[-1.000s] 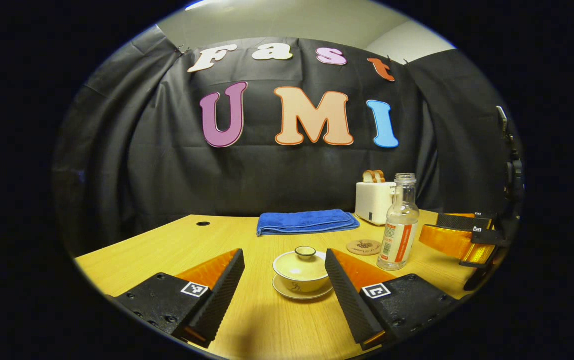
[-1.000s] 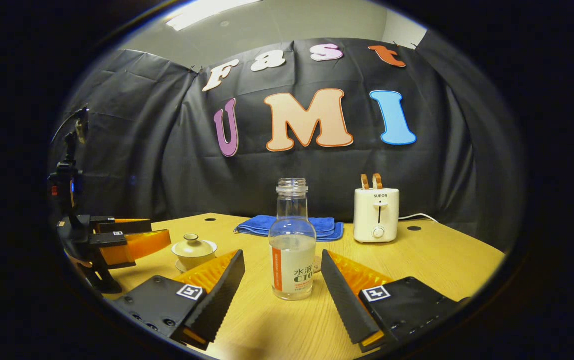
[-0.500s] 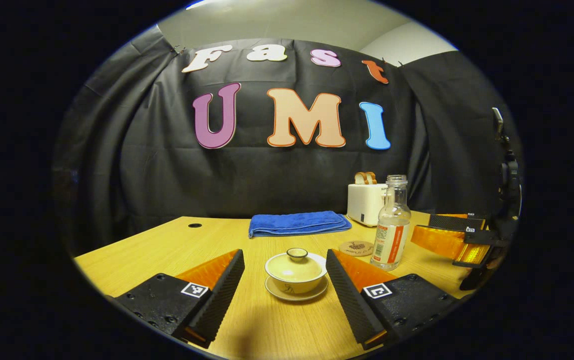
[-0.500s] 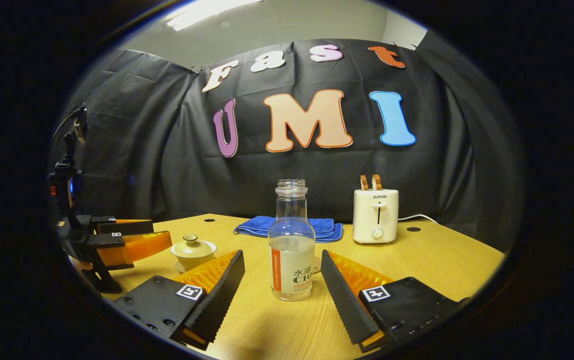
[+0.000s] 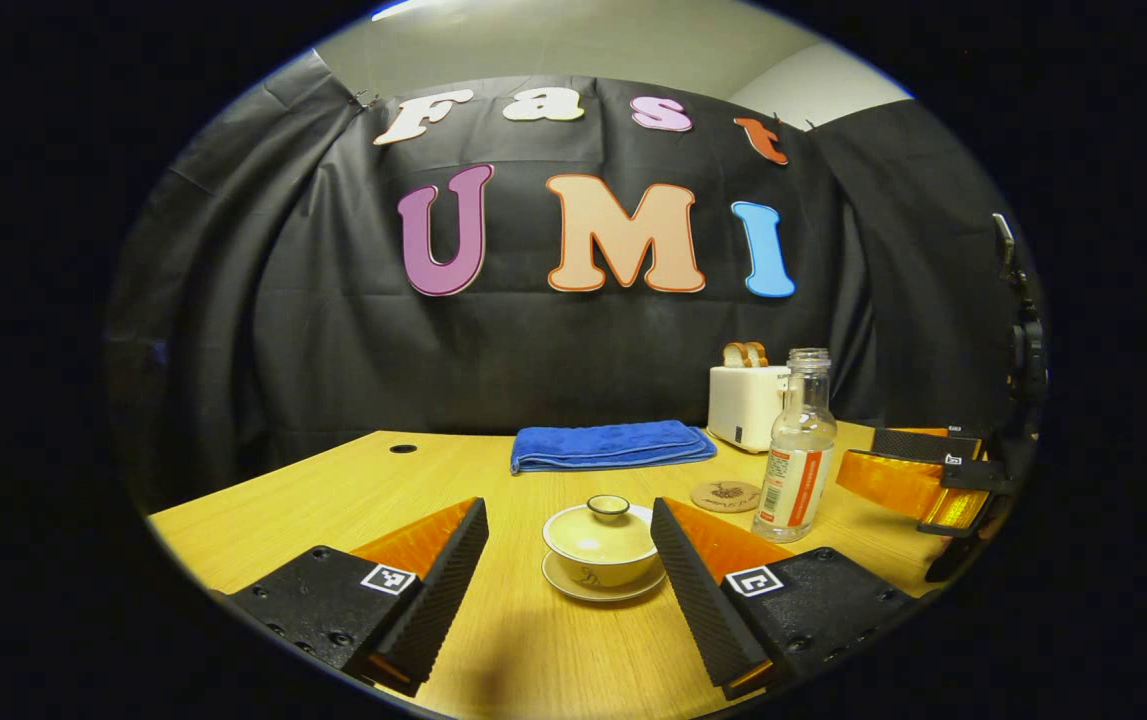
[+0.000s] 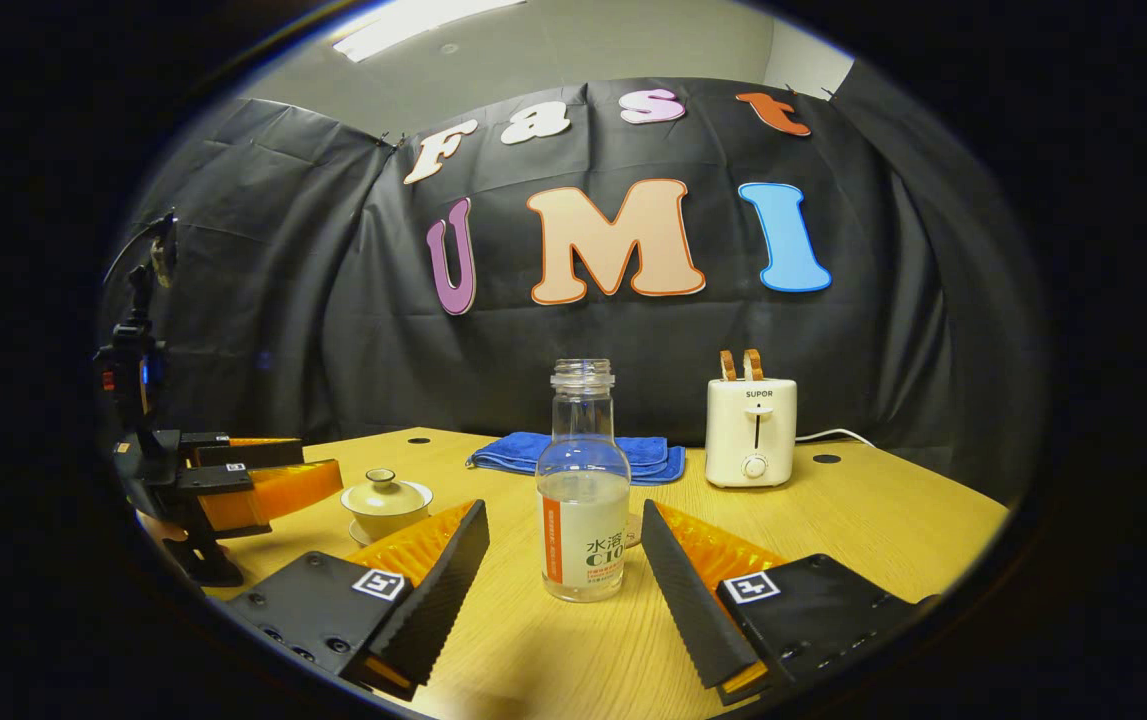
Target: Open the teacup lid with one hand, grasp the water bottle and pour water into the teacup with the other hand; after pouring, place the water bottle on the coaster and then close the teacup lid.
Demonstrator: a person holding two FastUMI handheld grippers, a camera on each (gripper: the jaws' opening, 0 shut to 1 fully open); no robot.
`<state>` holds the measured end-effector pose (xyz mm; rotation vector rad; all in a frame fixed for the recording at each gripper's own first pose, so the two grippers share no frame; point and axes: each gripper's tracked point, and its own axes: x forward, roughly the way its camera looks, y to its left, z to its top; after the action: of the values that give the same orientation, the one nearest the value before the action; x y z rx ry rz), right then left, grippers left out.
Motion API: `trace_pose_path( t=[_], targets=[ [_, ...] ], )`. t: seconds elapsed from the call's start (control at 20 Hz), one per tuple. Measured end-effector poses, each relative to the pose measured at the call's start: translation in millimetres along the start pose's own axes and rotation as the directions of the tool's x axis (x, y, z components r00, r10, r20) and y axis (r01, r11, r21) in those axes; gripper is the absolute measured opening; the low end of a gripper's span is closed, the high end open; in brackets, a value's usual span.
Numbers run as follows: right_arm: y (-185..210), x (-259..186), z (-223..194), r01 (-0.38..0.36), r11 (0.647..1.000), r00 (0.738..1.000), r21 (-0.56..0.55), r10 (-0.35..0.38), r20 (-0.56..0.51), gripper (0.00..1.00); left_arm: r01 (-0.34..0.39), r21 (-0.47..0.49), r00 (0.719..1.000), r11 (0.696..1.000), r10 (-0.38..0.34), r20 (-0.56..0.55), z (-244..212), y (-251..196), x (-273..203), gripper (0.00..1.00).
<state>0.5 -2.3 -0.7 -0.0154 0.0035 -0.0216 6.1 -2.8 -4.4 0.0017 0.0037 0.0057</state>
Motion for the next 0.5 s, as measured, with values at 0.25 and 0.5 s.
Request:
trace_pose_path(
  t=[0.25,0.5],
  targets=[
    [1,0,0,0.0,1.0,1.0,0.0,0.0,0.0,0.98,0.013,0.001,1.0,1.0,-0.013,-0.001,-1,-4,3,0.96],
    [1,0,0,-0.004,1.0,1.0,0.0,0.004,0.0,0.98,0.029,0.004,0.999,1.0,-0.029,-0.026,-5,-7,16,0.96]
  ],
)
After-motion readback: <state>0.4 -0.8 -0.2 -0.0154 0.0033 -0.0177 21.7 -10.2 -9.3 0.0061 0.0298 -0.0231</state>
